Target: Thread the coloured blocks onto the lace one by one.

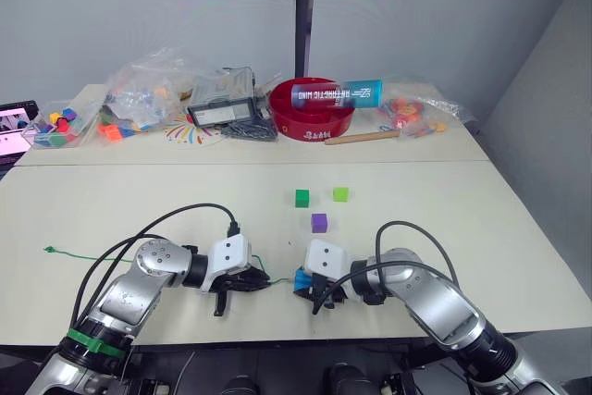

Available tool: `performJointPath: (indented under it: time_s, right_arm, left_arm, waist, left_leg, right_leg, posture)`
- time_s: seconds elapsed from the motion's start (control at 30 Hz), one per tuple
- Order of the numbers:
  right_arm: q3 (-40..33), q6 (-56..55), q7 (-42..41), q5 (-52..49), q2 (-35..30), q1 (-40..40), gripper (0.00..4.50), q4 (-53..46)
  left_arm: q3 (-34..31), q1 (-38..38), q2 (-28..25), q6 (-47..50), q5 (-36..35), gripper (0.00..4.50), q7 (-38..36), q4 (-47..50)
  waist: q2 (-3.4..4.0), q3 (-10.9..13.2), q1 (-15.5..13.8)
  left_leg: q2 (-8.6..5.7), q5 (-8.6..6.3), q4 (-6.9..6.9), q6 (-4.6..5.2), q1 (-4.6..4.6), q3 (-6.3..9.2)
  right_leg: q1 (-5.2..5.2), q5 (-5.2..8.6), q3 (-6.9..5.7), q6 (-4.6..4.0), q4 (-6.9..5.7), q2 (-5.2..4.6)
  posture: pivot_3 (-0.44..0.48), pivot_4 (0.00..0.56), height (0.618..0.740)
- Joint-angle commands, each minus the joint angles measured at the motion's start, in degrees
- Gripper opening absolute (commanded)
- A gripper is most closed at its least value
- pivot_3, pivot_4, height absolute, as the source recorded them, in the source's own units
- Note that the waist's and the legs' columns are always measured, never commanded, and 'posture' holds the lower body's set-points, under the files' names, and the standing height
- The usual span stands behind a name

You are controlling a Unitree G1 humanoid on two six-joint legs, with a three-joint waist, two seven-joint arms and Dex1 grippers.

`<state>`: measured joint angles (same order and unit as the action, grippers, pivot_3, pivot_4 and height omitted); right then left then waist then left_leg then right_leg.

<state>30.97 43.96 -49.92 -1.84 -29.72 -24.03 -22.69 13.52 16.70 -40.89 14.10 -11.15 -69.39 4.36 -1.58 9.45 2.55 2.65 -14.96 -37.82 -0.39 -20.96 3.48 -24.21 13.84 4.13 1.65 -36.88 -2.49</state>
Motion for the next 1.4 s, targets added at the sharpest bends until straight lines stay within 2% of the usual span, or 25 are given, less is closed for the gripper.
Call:
performJointPath:
  time_s: [0.03, 0.47, 0.67, 0.77, 0.87, 0.9, 1.03, 1.1, 1.4]
  right_arm:
    - [2.9, 2.8, -0.2, 0.3, -0.6, 1.4, 1.36, 1.8]
    - [3.5, 2.7, 0.1, 0.6, 0.5, 0.3, 1.36, 3.4]
    - [3.8, 2.0, 0.0, 0.9, 1.0, -0.8, 1.36, 4.2]
    - [3.7, 1.9, 0.2, 0.9, 1.3, -1.3, 1.36, 4.6]
    - [2.3, 1.8, 1.0, 0.3, 2.1, -1.5, 1.36, 4.7]
    - [1.8, 2.0, 0.9, -0.1, 2.3, -1.5, 2.41, 4.5]
    - [0.3, 3.6, 0.2, -1.5, 2.1, -1.6, 3.77, 2.3]
    - [-0.8, 4.6, 0.0, -2.4, 1.5, -1.3, 4.41, 0.4]
    - [-5.8, 4.5, -2.2, -6.6, -6.5, 3.2, 4.47, -6.7]
  left_arm:
    - [0.3, -0.1, 0.4, 0.1, -0.5, 0.06, -0.2, 1.4]
    - [2.7, 3.2, 3.9, 2.9, -0.1, 0.06, 1.6, 5.2]
    - [2.8, 3.7, 3.7, 4.1, 1.2, 0.06, 2.8, 4.8]
    - [1.6, 3.3, 3.6, 6.1, -1.2, 0.83, 2.0, 6.5]
    - [0.7, 3.0, 3.6, 7.2, -1.7, 1.81, 2.9, 7.6]
    - [0.5, 2.8, 3.4, 7.2, -1.6, 2.16, 3.2, 7.8]
    - [-0.5, 2.7, 2.3, 8.5, -3.0, 3.45, 2.2, 9.0]
    - [-0.6, 2.8, 1.9, 8.8, -3.5, 3.46, 2.0, 9.4]
    - [0.3, 4.3, 1.3, 7.2, -3.1, 3.46, 0.7, 7.0]
  waist:
    - [0.00, 0.0, 0.0]
    - [0.00, 0.0, 0.3]
    - [0.00, 0.0, 0.6]
    - [0.00, 0.0, 0.9]
    - [0.00, 0.0, 1.1]
    - [0.00, 0.0, 1.1]
    - [0.00, 0.0, 1.1]
    - [0.00, 0.0, 1.0]
    - [0.00, 0.0, -0.3]
  left_leg:
    - [0.00, 0.00, 0.00, 0.00, 0.00, 0.00]
    - [0.01, 0.00, 0.00, 0.00, 0.04, 0.00]
    - [0.01, 0.00, 0.00, 0.00, 0.10, 0.00]
    - [0.02, 0.00, 0.00, 0.00, 0.11, 0.01]
    - [0.02, 0.00, 0.00, 0.00, 0.11, 0.02]
    - [0.02, 0.00, 0.00, 0.00, 0.11, 0.02]
    - [0.02, 0.00, 0.00, 0.00, 0.09, 0.02]
    - [0.02, 0.00, 0.00, 0.00, 0.01, 0.03]
    - [-0.03, -0.01, 0.00, 0.01, -0.19, 0.03]
  right_leg:
    - [0.00, 0.00, 0.00, 0.00, 0.00, 0.00]
    - [0.02, 0.01, 0.00, 0.01, -0.04, 0.02]
    - [0.02, 0.02, 0.01, 0.03, -0.10, 0.04]
    - [0.02, 0.03, 0.01, 0.05, -0.13, 0.04]
    - [0.02, 0.08, 0.01, 0.13, -0.14, 0.05]
    - [0.02, 0.08, 0.01, 0.13, -0.14, 0.04]
    - [0.00, 0.07, 0.00, 0.11, -0.14, 0.04]
    - [-0.05, 0.06, 0.00, 0.09, -0.14, 0.04]
    - [-0.11, -0.04, -0.02, -0.07, 0.10, -0.03]
  posture:
    - [0.000, 0.150, 0.731]
    - [0.000, 0.150, 0.731]
    - [0.000, 0.150, 0.731]
    - [0.000, 0.150, 0.731]
    - [0.000, 0.150, 0.731]
    - [0.000, 0.150, 0.731]
    - [0.000, 0.150, 0.731]
    - [0.000, 0.150, 0.731]
    - [0.000, 0.150, 0.731]
